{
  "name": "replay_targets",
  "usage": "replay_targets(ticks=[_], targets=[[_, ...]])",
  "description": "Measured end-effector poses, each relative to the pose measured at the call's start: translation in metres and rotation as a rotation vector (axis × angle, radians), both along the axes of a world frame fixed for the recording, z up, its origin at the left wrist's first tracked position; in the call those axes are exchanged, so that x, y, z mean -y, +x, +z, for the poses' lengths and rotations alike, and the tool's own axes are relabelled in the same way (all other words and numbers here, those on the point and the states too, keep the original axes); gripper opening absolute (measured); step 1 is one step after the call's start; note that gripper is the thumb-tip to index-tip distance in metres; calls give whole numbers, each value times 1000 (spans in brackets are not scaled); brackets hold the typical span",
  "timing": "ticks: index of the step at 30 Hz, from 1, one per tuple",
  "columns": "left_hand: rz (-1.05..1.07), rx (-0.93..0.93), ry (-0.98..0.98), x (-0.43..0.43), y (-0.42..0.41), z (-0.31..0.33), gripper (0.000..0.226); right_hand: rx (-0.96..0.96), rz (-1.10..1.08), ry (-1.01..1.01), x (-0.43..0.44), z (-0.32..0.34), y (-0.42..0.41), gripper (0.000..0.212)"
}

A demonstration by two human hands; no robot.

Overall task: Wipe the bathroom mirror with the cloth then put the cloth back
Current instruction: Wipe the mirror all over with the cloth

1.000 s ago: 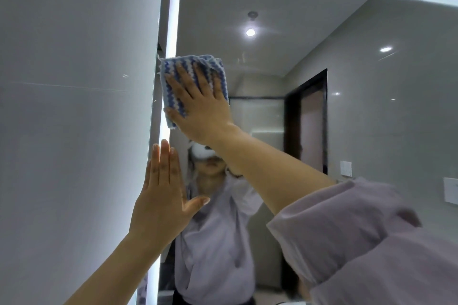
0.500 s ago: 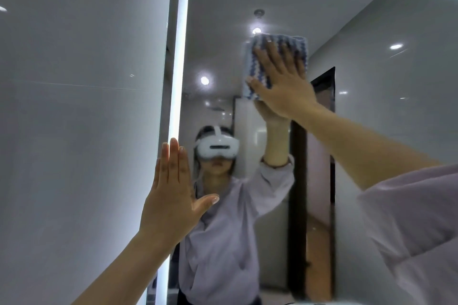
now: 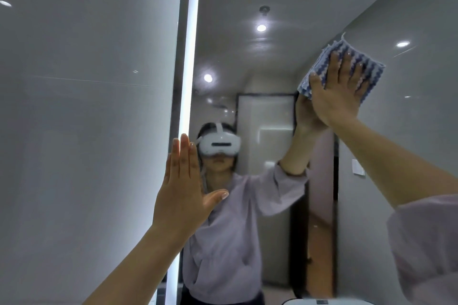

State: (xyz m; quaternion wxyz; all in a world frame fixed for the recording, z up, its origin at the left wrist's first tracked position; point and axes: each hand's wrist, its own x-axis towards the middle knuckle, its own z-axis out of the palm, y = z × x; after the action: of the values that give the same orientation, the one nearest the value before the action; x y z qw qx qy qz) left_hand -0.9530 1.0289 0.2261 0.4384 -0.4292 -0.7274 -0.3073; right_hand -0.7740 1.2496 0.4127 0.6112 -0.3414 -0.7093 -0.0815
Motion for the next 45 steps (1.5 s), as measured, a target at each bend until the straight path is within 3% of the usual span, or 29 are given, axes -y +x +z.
replay_targets(ticks=[4, 16, 20, 25, 34, 45], targets=[[-3, -8, -4, 0, 1, 0, 112, -19, 26, 40, 21, -2, -25, 68], [13, -7, 10, -2, -4, 1, 116, 351, 5, 570, 129, -32, -130, 69], [29, -32, 15, -2, -5, 2, 117, 427, 82, 600, 136, -41, -141, 69], [39, -31, 9, -5, -7, 0, 115, 517, 15, 651, 127, -33, -131, 71], [60, -27, -27, -1, -3, 0, 113, 472, 3, 579, 85, -17, -83, 67], [107, -58, -69, 1, -3, 0, 114, 186, -30, 247, -24, -23, 20, 67]])
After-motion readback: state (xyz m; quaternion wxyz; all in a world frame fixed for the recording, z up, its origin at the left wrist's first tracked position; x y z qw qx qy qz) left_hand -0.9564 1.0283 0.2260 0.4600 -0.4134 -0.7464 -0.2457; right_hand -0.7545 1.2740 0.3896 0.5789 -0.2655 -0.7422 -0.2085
